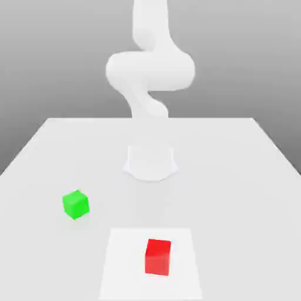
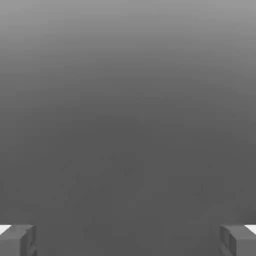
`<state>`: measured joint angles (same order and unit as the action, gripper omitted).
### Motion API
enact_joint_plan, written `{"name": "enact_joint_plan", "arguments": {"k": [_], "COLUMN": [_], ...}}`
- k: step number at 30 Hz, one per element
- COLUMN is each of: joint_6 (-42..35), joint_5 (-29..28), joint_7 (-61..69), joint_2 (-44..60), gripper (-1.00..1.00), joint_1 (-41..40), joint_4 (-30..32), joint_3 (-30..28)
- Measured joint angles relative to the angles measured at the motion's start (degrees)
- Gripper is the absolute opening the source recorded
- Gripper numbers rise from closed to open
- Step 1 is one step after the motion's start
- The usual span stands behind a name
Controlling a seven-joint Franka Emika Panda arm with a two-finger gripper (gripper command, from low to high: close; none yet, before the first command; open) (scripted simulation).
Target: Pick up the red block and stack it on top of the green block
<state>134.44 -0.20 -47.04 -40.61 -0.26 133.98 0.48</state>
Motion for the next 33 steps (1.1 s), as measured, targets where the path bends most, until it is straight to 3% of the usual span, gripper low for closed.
{"name": "enact_joint_plan", "arguments": {"k": [21,27,28,33], "joint_6": [22.79,32.83,33.67,33.72], "joint_5": [-0.63,-2.08,-2.29,-2.41], "joint_7": [-9.32,-10.74,-10.89,-11.02], "joint_2": [43.98,56.43,57.47,57.47], "gripper": [0.00,0.00,-1.00,-1.00], "joint_1": [-0.68,0.15,0.28,0.24], "joint_4": [18.36,17.46,17.31,17.31], "joint_3": [2.55,1.42,1.25,1.27]}}
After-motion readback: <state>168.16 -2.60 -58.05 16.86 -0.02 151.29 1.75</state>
